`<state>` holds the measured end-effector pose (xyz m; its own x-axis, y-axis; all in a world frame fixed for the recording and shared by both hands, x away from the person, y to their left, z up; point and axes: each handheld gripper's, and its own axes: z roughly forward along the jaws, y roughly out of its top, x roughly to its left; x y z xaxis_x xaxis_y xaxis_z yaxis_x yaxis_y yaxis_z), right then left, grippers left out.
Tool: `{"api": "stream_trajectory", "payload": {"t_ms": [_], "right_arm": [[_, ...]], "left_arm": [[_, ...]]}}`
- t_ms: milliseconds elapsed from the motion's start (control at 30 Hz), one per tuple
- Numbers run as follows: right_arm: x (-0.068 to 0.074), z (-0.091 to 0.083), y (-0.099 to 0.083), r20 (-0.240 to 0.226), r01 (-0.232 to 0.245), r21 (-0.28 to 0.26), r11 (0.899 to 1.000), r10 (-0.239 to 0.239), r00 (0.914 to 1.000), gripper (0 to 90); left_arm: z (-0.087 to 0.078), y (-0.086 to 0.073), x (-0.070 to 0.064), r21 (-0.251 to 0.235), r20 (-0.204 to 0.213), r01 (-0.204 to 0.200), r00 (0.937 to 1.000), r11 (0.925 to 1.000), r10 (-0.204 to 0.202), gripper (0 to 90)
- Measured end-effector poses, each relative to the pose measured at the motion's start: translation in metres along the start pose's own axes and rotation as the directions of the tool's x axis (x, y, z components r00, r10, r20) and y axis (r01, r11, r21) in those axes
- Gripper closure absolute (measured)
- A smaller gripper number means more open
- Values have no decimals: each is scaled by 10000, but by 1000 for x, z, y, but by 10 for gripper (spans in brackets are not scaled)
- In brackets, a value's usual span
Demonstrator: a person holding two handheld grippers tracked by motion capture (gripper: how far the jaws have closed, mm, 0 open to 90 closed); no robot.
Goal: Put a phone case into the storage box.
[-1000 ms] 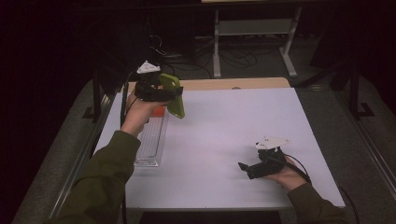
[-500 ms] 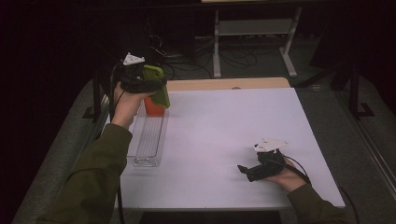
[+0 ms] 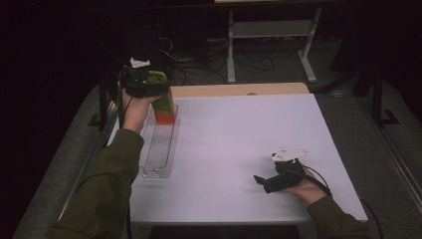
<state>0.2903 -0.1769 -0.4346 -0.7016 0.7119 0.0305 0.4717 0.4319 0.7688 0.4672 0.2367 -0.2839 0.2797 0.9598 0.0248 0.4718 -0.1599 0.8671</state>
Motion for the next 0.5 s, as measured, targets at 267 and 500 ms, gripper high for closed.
{"api": "stream_trajectory", "payload": {"t_ms": [267,500], "right_arm": [[-1,-1,0,-31,-13,-49,10000,13,10000,0],[-1,-1,0,-26,-14,-66,10000,14,10000,0]], "left_arm": [[10,-6,5,407,-386,184,9991,9990,-168,150],[20,-11,2,647,-667,366,9973,9972,-323,150]]}}
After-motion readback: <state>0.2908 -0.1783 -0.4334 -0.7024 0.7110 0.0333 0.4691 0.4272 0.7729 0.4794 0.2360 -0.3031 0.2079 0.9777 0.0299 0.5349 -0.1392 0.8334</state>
